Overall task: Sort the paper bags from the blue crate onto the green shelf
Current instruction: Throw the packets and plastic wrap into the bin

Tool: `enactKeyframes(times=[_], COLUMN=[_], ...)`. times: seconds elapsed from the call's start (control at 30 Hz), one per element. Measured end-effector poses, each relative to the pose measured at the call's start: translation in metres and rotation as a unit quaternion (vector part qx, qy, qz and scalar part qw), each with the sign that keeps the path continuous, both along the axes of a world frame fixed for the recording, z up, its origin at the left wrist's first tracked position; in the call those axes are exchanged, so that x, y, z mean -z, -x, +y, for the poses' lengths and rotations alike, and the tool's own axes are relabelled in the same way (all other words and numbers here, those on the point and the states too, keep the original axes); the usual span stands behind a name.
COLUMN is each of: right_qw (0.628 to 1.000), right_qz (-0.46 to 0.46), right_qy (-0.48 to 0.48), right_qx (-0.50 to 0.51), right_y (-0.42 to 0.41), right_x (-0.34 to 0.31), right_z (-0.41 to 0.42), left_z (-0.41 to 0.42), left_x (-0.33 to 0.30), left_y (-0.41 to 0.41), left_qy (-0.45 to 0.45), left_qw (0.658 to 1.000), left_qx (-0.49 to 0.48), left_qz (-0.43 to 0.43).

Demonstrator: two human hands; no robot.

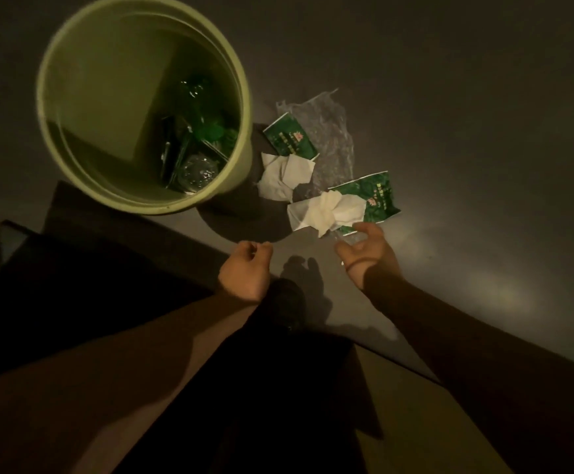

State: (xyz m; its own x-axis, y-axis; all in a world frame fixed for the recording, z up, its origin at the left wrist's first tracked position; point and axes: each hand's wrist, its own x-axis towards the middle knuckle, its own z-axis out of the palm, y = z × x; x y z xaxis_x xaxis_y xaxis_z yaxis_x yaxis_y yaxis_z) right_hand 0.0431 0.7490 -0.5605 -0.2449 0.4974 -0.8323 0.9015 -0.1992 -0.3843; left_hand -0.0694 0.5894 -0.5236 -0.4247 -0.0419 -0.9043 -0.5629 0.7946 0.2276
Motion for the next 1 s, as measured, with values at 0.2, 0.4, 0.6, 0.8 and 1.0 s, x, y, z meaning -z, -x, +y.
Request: enactKeyframes(times=[0.2,0.4,0.6,0.8,1.0], right_qw=[0.978,0.957,0.968,0.976,0.974], right_qz=[0.013,0.014,0.005,0.027,0.017], right_qy=[-0.166,-0.232,-0.231,-0.209,-0.226], right_qx=[-0.122,-0.175,-0.099,-0.053,-0.011], right_y=[-0.014,-0.009,-0.003,-0.020,-0.021], right_x=[0.067,0.126,0.174,0.193,0.187], right_z=[0.020,0.023,0.028,0.015,-0.007], left_z=[0.027,0.062,0.100,0.120,0.124], left_x=[0.068,0.140,0.192,0.227,0.233], left_y=[0.016,0.021,0.047,0.063,0.044], left_qy=[-0.022,-0.014,-0.014,0.036,0.030], left_qw=[0.979,0.936,0.891,0.838,0.837], left_qx=[0.193,0.334,0.370,0.497,0.514], left_qz=[0.062,0.112,0.264,0.221,0.185])
